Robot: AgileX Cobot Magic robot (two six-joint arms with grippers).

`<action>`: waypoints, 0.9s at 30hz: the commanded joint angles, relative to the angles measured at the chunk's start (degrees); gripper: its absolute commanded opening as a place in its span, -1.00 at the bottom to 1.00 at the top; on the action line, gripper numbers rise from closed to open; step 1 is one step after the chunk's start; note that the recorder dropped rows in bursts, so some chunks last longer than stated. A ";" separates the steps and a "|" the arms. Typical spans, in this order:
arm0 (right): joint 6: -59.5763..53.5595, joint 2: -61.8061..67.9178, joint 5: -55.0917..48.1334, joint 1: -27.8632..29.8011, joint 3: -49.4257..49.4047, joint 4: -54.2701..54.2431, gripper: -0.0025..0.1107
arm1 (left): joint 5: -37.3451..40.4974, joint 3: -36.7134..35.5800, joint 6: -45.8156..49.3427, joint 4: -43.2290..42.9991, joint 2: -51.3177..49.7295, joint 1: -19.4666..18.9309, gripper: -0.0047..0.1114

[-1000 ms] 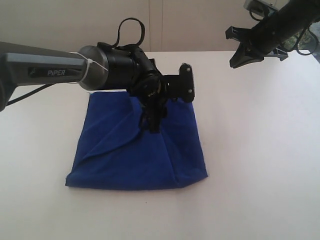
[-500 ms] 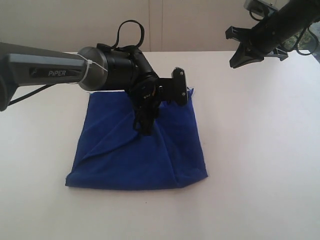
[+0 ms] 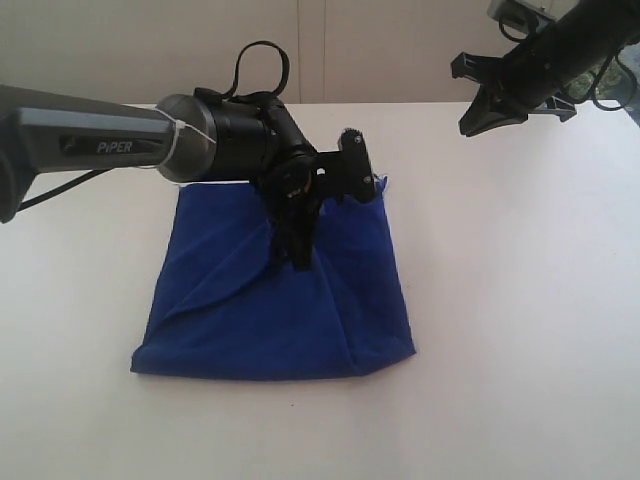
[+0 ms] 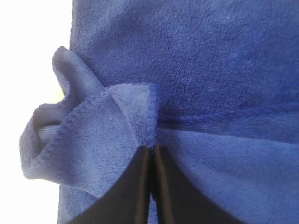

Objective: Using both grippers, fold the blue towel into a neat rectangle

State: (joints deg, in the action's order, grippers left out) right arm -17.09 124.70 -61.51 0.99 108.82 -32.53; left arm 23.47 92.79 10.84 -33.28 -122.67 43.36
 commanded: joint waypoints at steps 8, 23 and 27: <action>-0.91 0.00 -0.82 0.37 -0.23 -0.21 -0.96 | 10.67 -0.11 -17.24 0.71 6.10 -4.18 -0.75; -2.17 0.00 2.53 -9.44 -0.23 -0.71 -0.96 | 10.73 -0.11 -18.65 14.06 5.09 -11.26 -0.75; -3.74 1.80 6.74 -12.57 -0.23 -1.89 -0.92 | 11.93 -0.11 -18.65 15.25 4.38 -11.26 -0.75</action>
State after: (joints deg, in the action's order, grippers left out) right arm -18.71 125.13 -57.03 -10.55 108.82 -33.38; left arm 33.78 92.79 -7.17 -18.89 -118.30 32.17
